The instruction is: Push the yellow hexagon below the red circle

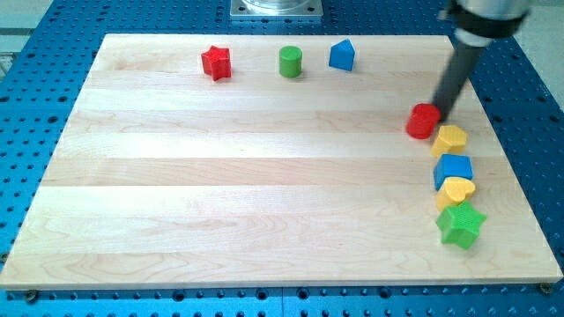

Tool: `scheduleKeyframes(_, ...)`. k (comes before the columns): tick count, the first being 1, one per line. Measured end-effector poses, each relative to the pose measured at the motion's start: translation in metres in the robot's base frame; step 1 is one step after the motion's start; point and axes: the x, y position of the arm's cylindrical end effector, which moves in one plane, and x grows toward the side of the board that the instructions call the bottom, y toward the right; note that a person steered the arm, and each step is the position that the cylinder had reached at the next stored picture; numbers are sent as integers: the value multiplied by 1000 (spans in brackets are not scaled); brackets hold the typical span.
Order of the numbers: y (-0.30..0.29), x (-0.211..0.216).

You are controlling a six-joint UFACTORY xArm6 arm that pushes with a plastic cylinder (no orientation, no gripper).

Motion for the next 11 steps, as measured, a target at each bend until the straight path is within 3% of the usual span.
scheduleKeyframes(1, -45, 0)
scheduleKeyframes(3, 6, 1)
scheduleKeyframes(7, 12, 1)
scheduleKeyframes(10, 71, 68)
scheduleKeyframes(11, 0, 58)
